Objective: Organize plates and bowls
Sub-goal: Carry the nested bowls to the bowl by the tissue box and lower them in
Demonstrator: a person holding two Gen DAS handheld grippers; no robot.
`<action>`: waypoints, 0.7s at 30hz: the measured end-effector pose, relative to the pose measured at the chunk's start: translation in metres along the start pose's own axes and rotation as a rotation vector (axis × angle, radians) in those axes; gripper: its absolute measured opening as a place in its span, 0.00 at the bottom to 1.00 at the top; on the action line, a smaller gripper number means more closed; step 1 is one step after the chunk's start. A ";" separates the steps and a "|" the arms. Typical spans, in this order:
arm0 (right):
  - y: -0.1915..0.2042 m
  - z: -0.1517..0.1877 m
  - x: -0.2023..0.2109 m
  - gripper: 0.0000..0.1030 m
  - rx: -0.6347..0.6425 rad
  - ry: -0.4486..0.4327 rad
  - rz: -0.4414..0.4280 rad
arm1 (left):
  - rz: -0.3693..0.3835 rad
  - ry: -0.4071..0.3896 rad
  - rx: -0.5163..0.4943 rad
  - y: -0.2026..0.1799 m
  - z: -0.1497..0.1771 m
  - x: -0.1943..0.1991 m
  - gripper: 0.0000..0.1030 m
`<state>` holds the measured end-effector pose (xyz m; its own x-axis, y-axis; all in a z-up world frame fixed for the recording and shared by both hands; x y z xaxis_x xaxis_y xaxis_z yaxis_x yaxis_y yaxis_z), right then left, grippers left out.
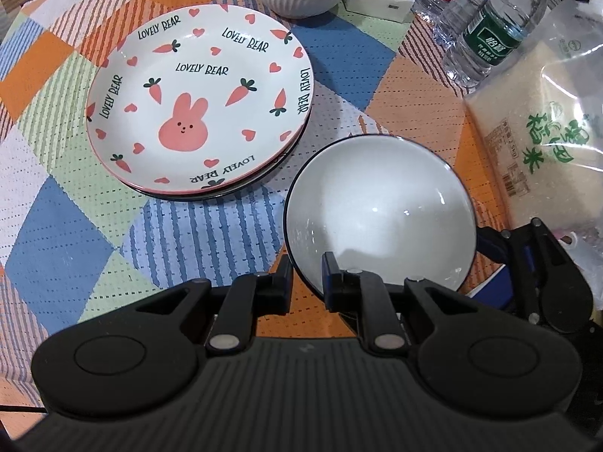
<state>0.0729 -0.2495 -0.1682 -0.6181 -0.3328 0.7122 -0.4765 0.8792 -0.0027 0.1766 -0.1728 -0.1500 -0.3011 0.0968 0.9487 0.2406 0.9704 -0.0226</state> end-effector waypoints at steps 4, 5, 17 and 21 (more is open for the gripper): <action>-0.002 0.002 -0.002 0.94 -0.011 0.012 -0.003 | -0.002 -0.005 -0.002 -0.001 -0.001 0.000 0.16; -0.003 0.003 -0.002 0.94 -0.010 0.016 0.000 | -0.001 -0.004 -0.001 0.000 -0.001 0.000 0.16; -0.008 -0.009 0.026 0.93 0.011 -0.009 -0.033 | 0.002 -0.047 0.005 0.006 -0.005 0.024 0.16; -0.016 -0.019 0.037 0.93 -0.035 -0.016 -0.076 | 0.016 -0.065 0.032 0.011 -0.010 0.033 0.17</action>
<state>0.0699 -0.2695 -0.1281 -0.5911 -0.4045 0.6978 -0.5003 0.8625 0.0762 0.1781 -0.1611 -0.1158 -0.3565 0.1258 0.9258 0.2165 0.9750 -0.0491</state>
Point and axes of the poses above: each gripper's, at about its wrist camera, not at the fingertips, and x roughly against the way its jaws point, y to its left, z to its underside, the point moved 4 cm from there along -x, roughly the way its jaws point, and after that the axes turned 12 degrees about -z, right-handed, at the moved point
